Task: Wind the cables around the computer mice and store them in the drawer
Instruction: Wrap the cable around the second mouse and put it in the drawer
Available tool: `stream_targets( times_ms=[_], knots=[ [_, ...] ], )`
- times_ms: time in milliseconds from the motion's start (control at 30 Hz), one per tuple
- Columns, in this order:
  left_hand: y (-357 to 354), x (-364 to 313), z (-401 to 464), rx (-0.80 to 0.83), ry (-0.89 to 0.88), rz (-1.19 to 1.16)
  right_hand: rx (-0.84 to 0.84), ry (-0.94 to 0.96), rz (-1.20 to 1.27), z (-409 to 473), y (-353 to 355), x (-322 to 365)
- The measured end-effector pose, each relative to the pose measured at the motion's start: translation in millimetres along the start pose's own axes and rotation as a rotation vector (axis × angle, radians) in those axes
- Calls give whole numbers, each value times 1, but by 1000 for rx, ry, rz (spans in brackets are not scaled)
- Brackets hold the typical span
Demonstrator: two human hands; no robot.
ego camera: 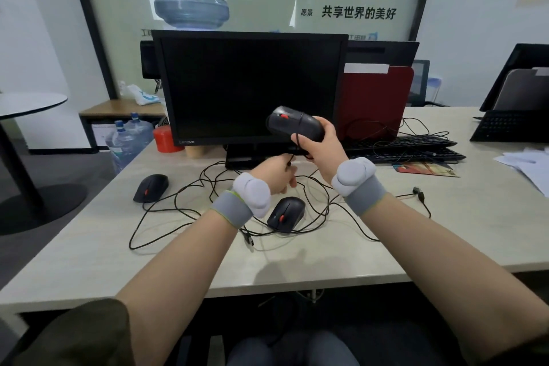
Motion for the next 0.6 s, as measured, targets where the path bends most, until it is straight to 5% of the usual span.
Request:
stream_targets(
  times_ms=[167,300,467,600],
  knots=[
    [0,-1,-14,243,72,341,-177,98,-75,2,25,6],
    [20,-6,-14,70,-56,458,-258,104,-339,11,48,14],
    [52,-35,-9,-139,-322,431,-17,166,-728,6,28,8],
    [76,-41,-5,-273,-392,269,261,203,-806,-10,0,5]
  ],
)
Point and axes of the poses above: each hand's wrist, its own z-axis towards the middle knuckle, its own y-axis out of the back of the hand, x = y × z, the point moved 8 cm from there along z, towards the middle knuckle, and after that the axes turned 12 degrees about -y, right-handed, at the moved point
